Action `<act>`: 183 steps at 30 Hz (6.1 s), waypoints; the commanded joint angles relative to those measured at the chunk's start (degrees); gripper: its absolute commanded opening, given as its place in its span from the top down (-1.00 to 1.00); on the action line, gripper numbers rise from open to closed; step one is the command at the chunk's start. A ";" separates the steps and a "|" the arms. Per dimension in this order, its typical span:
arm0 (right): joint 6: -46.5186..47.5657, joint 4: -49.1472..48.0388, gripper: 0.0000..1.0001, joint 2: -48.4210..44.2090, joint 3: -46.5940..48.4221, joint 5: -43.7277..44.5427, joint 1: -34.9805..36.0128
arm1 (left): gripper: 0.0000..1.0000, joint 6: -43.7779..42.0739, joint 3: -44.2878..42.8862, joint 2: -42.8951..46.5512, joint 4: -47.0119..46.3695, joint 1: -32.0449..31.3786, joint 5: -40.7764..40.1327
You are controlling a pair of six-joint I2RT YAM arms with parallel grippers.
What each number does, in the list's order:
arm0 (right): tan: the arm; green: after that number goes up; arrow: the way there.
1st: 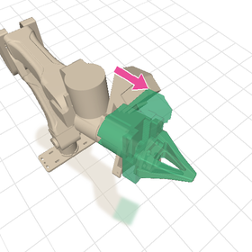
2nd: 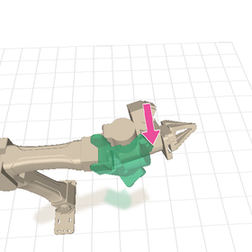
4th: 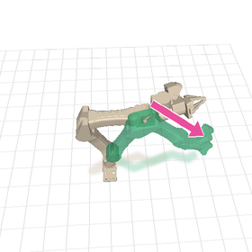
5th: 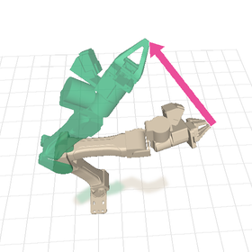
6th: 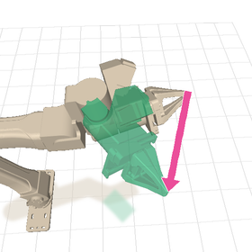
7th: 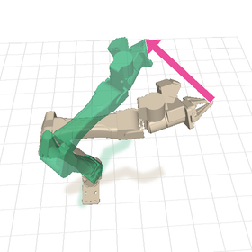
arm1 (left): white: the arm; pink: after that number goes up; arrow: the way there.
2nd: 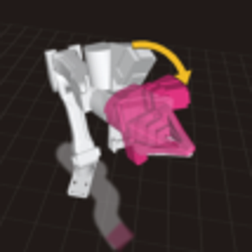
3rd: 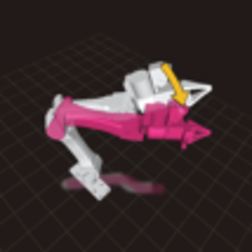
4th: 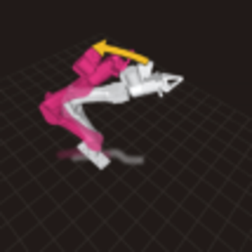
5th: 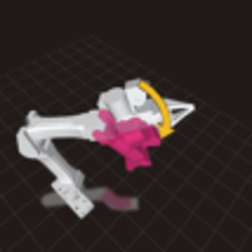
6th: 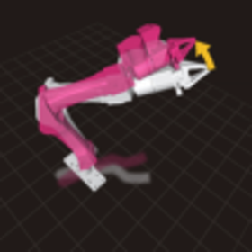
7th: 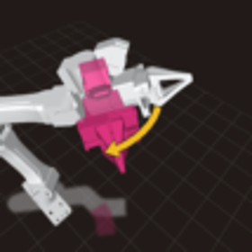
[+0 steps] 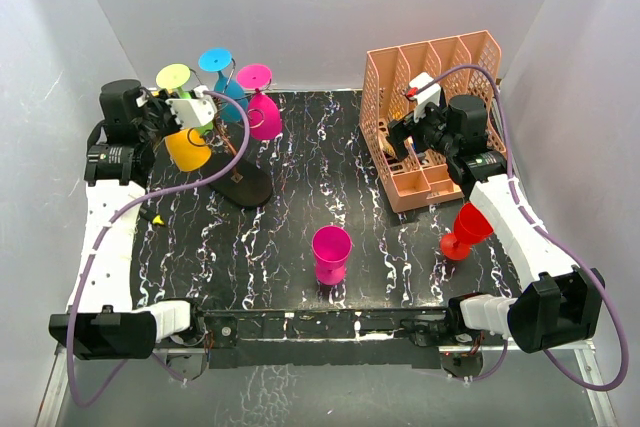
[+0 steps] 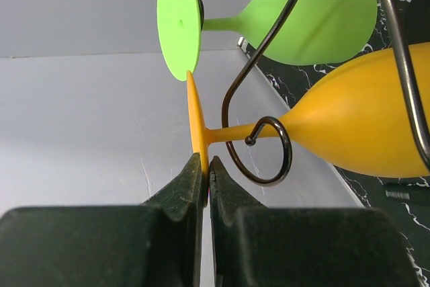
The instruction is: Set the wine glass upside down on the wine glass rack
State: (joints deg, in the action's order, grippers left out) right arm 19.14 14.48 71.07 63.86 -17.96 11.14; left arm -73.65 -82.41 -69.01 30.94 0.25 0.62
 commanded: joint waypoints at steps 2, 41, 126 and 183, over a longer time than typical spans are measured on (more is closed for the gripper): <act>-0.49 -2.76 -0.83 -0.67 0.02 -0.63 -0.28 | 1.00 0.80 0.46 2.68 0.41 -0.08 -1.29; -0.91 -2.41 -0.82 -0.53 -0.22 -3.03 -1.69 | 1.00 1.66 -3.90 3.43 8.82 -0.77 3.11; 9.69 10.27 -0.84 -0.08 6.07 -4.68 -2.83 | -0.24 8.14 -14.47 3.40 20.55 -1.84 10.22; -0.29 36.91 0.42 -15.07 -9.49 18.23 -23.75 | -0.94 54.31 -18.07 0.96 6.83 0.03 7.26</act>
State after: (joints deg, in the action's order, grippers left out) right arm 19.18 55.05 55.75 54.13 1.78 -12.14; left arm -20.32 -100.25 -69.58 38.72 0.58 7.33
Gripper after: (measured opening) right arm 0.315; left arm 0.970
